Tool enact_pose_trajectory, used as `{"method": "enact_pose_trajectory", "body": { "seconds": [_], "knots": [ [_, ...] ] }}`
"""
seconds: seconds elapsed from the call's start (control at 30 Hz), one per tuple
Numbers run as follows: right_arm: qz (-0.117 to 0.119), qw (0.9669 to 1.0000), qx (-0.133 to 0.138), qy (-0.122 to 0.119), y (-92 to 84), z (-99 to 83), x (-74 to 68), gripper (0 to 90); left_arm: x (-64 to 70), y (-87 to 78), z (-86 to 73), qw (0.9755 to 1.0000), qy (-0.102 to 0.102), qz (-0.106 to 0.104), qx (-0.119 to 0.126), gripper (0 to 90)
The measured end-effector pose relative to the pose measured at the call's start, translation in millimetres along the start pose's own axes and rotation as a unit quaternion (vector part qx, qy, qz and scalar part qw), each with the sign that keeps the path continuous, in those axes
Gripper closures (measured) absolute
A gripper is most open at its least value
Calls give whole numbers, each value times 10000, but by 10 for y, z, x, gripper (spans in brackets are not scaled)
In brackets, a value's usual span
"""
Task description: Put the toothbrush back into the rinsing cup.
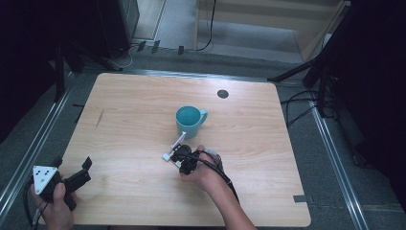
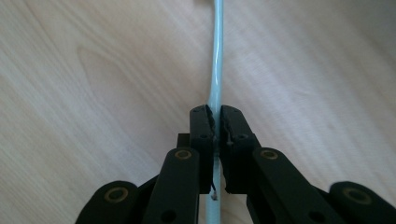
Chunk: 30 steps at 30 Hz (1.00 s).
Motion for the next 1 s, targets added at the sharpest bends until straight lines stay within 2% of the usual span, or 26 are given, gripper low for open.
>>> {"method": "enact_pose_trajectory", "body": {
  "seconds": [0.07,0.1,0.17,0.23,0.27,0.33,0.4,0.47,0.5,0.53,0.57,0.67,0.73,0.87,0.9,0.93,0.97,1.0],
  "knots": [
    [-48,9998,187,49,-52,24,43,849,0,2,0,10000,-7,2,-3,52],
    [37,9993,356,117,-100,47,61,848,1,2,-1,10000,3,2,-7,52],
    [31,9990,433,113,-121,57,79,849,1,1,-1,10000,10,1,-8,52],
    [108,9973,692,231,-225,88,114,849,1,1,-1,10000,12,4,-9,53],
    [108,9973,692,231,-225,88,114,849,1,1,-1,10000,10,0,-7,53],
    [28,9959,867,271,-290,115,152,849,0,1,0,10000,-7,2,-2,52],
    [-49,9924,1182,341,-375,173,208,849,-1,2,0,10000,-11,-2,0,52],
    [-77,9917,1229,381,-400,182,220,849,-2,2,0,10000,-15,0,-3,52],
    [-144,9880,1476,441,-475,230,262,849,-2,2,0,10000,-12,3,-3,52],
    [-144,9880,1476,441,-475,230,262,849,-2,2,0,10000,-12,3,-3,52],
    [-158,9861,1585,473,-504,250,278,849,-1,3,0,10000,-17,5,-2,52],
    [-199,9760,2077,622,-645,335,352,848,-2,0,1,10000,-15,0,4,52],
    [-233,9708,2281,704,-712,367,389,848,-2,0,0,10000,-14,1,2,52],
    [-280,9576,2736,860,-865,432,478,848,0,0,0,10000,11,9,0,52],
    [-289,9507,2958,878,-941,466,517,848,-1,0,0,10000,4,11,-1,52],
    [-288,9477,3041,924,-968,478,534,848,-1,0,0,10000,4,11,-1,52],
    [-272,9428,3169,997,-1011,496,566,848,-1,-1,0,10000,4,11,3,52],
    [-272,9428,3169,997,-1011,496,566,848,-1,-2,0,10000,12,12,3,52]
  ]
}}
Point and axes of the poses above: each handheld gripper's, and its own axes: y roughly forward along the jaws, z roughly out of its top, x roughly to its right, the point moved 10 cm from there along y, roughly forward along the jaws, and after that the axes turned 7 degrees about -y, right-handed, at the moved point
